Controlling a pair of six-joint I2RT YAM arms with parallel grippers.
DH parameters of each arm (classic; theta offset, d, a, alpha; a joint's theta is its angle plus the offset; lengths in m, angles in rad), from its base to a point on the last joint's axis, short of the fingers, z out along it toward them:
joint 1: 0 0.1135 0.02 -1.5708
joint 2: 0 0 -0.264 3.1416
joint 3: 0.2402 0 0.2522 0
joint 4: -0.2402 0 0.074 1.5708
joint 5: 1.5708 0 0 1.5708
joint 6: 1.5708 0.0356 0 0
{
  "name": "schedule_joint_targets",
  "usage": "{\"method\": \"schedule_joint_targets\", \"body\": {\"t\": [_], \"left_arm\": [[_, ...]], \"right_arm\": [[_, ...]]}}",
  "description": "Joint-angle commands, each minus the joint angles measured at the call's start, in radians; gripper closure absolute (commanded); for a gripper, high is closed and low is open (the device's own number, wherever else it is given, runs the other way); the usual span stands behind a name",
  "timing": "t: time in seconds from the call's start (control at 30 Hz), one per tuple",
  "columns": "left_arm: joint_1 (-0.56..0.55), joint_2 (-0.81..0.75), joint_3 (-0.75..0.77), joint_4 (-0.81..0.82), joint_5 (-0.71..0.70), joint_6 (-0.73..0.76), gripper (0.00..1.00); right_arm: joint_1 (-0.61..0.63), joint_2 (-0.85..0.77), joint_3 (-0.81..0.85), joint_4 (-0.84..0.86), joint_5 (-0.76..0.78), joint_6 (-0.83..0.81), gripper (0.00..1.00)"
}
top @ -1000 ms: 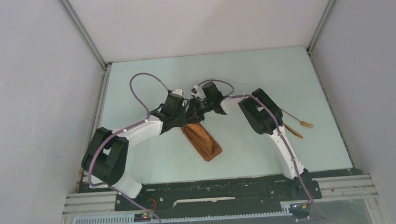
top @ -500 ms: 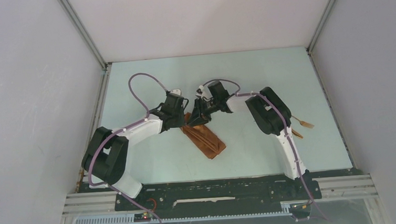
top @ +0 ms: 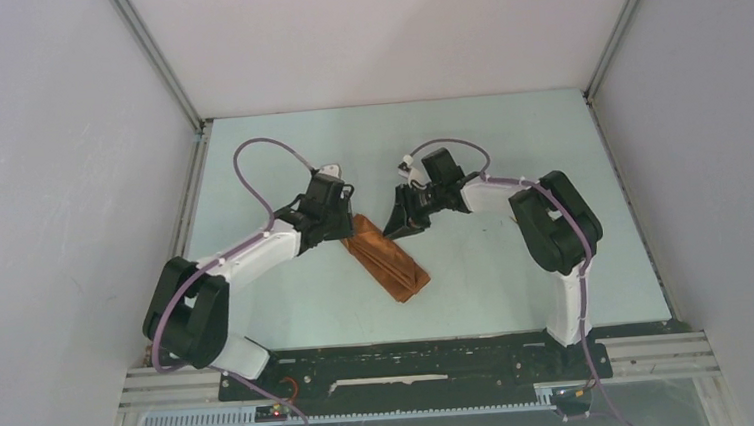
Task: Fold the napkin into a case and place the utensils inside
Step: Pick up the smaller rectangle folded napkin, then smooth out the smaller rectangle-folded napkin from the folded napkin.
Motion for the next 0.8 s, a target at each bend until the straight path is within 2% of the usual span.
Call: {"method": "schedule_joint_targets", "body": {"t": [0.0, 0.1, 0.37, 0.5, 0.63, 0.77], "left_arm": [[0.004, -0.048, 0.023, 0.007, 0.055, -0.041, 0.56], [0.021, -0.025, 0.039, -0.015, 0.045, -0.064, 0.56], [0.028, 0.094, 0.095, -0.026, 0.012, -0.062, 0.58], [0.019, 0.173, 0.134, -0.026, -0.009, -0.052, 0.66], [0.016, 0.191, 0.144, -0.025, -0.019, -0.039, 0.66], [0.011, 0.144, 0.136, -0.019, -0.008, -0.004, 0.59]], "right_arm": [[0.011, -0.046, -0.089, 0.036, 0.071, -0.02, 0.69], [0.036, -0.047, -0.124, 0.075, 0.098, -0.003, 0.74], [0.13, 0.023, -0.144, 0.213, 0.142, 0.088, 0.76], [0.155, 0.047, -0.173, 0.301, 0.158, 0.153, 0.78], [0.157, 0.02, -0.174, 0.268, 0.161, 0.142, 0.78], [0.161, -0.104, -0.176, 0.168, 0.165, 0.107, 0.75]]}}
